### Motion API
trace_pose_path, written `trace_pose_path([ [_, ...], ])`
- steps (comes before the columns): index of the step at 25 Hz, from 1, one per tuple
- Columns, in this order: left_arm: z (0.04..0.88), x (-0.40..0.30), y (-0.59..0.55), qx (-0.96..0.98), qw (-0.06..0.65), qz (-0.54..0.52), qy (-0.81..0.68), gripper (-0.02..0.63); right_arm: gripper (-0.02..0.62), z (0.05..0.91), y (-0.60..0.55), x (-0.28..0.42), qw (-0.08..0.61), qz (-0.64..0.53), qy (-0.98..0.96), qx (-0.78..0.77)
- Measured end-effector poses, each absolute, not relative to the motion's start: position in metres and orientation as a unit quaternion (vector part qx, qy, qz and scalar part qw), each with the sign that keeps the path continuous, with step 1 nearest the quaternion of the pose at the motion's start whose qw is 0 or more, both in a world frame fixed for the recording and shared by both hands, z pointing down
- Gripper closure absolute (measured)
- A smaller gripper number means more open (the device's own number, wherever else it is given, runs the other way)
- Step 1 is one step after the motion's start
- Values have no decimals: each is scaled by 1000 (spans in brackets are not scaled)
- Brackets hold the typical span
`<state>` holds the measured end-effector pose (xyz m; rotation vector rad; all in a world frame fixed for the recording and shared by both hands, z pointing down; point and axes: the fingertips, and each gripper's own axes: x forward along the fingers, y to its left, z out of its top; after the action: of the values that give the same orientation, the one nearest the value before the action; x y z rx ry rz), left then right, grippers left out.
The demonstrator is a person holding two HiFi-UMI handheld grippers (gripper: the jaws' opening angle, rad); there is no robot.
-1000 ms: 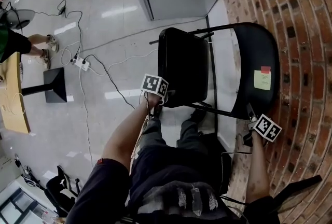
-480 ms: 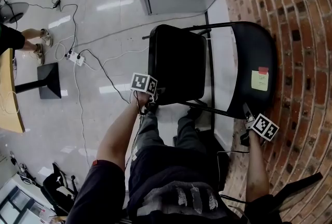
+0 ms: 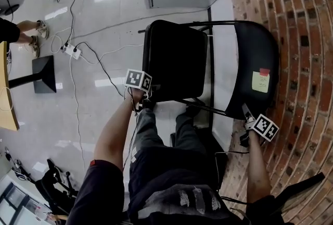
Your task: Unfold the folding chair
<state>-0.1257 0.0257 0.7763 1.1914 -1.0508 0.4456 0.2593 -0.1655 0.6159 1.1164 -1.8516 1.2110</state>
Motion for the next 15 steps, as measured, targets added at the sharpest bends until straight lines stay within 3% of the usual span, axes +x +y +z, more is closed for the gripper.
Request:
trace_pose_path([
  [15,801,-151,42,534,686,174,-462,232,394,628,-158,245,336,484,-687,424],
])
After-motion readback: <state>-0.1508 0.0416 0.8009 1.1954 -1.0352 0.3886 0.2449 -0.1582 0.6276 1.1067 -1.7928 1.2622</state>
